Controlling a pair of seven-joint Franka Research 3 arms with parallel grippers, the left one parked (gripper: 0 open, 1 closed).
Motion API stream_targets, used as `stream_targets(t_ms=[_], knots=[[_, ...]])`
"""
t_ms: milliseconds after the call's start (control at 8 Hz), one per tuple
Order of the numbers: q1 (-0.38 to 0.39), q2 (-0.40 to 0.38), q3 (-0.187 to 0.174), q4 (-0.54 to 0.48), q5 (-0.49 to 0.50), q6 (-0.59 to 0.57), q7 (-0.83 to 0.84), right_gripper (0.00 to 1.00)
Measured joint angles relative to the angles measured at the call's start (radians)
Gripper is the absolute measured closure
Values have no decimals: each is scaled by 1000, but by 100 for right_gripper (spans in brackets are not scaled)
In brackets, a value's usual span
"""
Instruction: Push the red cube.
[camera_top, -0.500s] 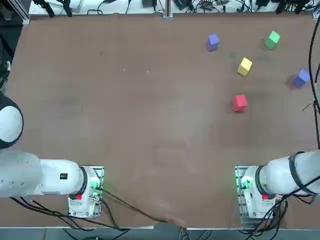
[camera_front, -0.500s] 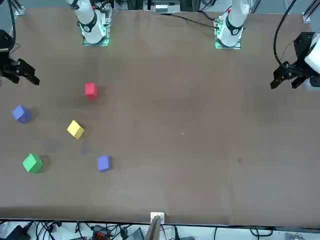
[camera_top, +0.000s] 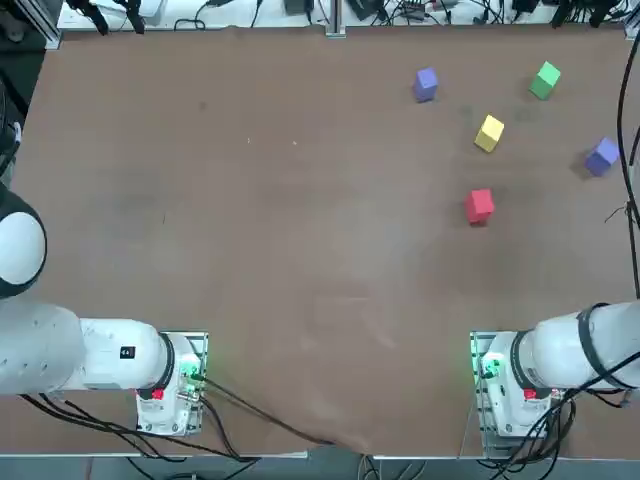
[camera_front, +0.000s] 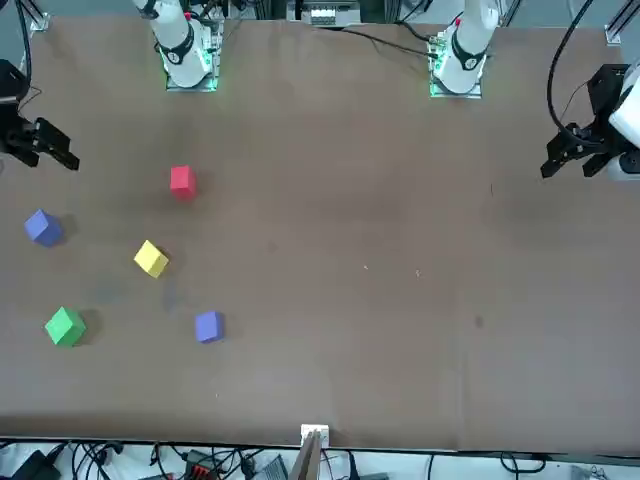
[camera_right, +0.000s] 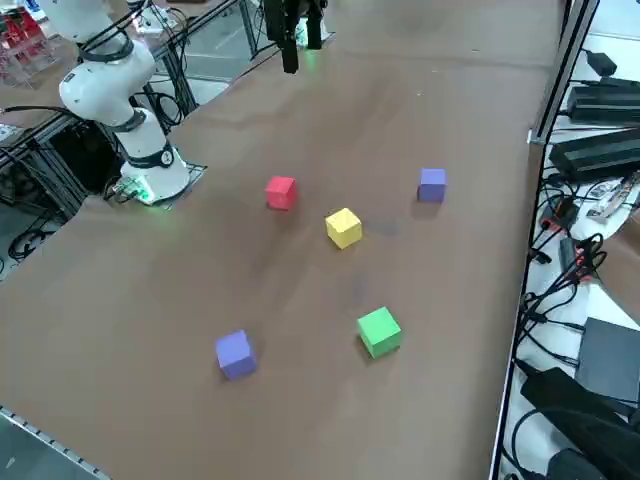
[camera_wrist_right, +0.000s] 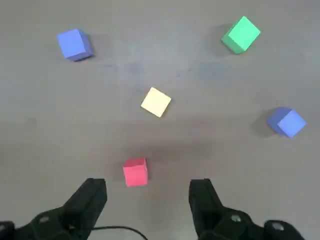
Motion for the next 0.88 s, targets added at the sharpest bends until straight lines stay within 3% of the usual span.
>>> stream_targets(t_ms=[375,875], knots=[[23,20,6,-61,3,31,29,0],[25,22,6,-357,4,341,313,0]])
